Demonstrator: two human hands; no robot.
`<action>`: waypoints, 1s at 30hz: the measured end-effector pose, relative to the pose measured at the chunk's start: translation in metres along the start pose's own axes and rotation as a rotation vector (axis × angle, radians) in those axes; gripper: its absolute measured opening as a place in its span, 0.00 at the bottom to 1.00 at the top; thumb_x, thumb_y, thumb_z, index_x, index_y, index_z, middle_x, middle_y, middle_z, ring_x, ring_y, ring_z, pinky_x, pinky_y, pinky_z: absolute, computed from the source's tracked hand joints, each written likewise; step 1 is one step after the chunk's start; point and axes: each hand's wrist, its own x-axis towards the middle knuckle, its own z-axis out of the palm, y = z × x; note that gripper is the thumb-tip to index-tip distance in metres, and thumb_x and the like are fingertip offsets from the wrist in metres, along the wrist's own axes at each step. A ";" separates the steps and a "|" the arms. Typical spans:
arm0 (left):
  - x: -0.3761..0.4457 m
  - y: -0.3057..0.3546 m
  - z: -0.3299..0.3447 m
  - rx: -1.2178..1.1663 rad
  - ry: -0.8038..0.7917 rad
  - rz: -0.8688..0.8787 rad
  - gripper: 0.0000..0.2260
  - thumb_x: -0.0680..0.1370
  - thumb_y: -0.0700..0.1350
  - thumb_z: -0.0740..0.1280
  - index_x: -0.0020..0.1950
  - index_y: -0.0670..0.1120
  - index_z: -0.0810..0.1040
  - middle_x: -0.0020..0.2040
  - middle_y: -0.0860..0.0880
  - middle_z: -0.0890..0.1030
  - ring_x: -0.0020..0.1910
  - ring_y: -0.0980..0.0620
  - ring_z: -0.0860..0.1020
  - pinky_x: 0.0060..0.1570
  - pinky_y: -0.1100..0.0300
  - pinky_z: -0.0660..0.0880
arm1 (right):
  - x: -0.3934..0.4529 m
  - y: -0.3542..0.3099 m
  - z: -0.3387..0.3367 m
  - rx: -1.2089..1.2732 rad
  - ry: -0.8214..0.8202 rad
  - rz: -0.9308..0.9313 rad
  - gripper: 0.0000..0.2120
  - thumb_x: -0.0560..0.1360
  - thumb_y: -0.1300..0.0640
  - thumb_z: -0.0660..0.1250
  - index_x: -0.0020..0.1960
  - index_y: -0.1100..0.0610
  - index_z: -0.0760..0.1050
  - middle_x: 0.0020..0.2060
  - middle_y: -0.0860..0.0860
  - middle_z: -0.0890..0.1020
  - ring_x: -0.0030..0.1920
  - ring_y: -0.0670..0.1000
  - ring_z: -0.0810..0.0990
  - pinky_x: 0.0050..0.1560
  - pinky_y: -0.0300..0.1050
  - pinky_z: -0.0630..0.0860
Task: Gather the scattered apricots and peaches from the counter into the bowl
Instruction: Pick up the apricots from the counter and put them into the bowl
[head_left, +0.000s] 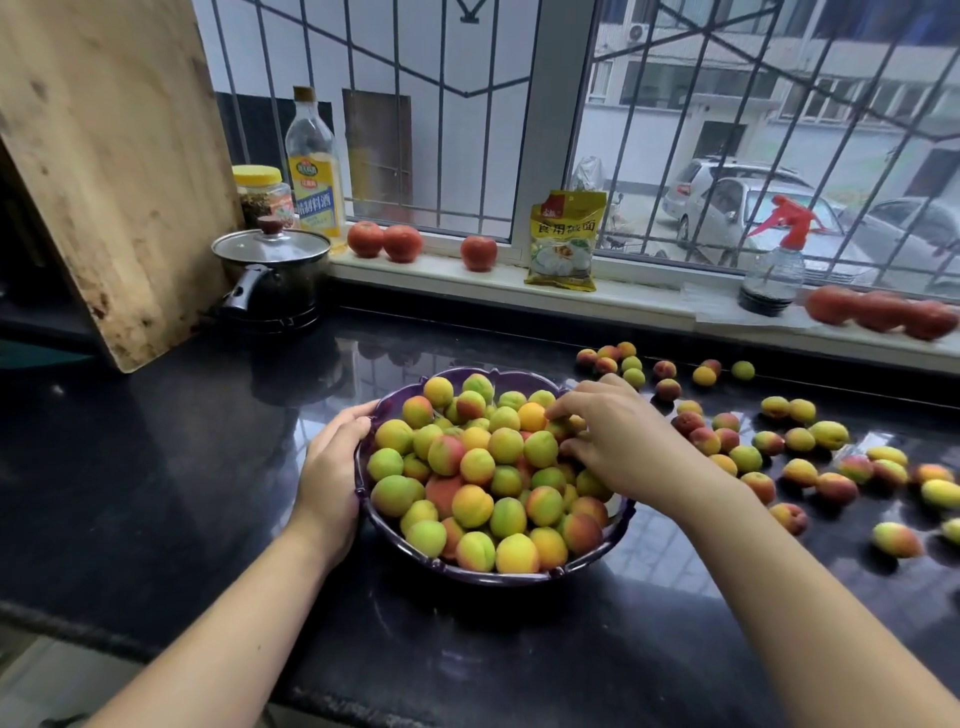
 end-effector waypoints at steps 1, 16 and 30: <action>0.000 -0.001 0.000 -0.004 -0.002 0.004 0.14 0.83 0.41 0.60 0.60 0.43 0.85 0.55 0.42 0.88 0.60 0.41 0.84 0.58 0.48 0.80 | 0.001 0.000 0.000 -0.005 -0.004 0.004 0.18 0.79 0.56 0.69 0.68 0.49 0.76 0.61 0.47 0.78 0.59 0.50 0.70 0.61 0.46 0.72; 0.004 -0.001 -0.001 0.015 -0.008 0.013 0.18 0.73 0.48 0.64 0.57 0.43 0.85 0.55 0.40 0.87 0.61 0.36 0.83 0.63 0.41 0.79 | 0.052 0.117 0.045 -0.140 -0.004 0.647 0.20 0.78 0.59 0.66 0.69 0.59 0.70 0.71 0.62 0.65 0.67 0.67 0.68 0.64 0.58 0.71; 0.004 0.000 -0.002 0.041 -0.021 0.014 0.20 0.73 0.48 0.63 0.59 0.43 0.84 0.55 0.40 0.87 0.59 0.37 0.84 0.63 0.36 0.79 | 0.046 0.120 0.054 -0.224 0.206 0.515 0.13 0.77 0.63 0.66 0.60 0.60 0.71 0.56 0.62 0.73 0.49 0.65 0.77 0.44 0.52 0.69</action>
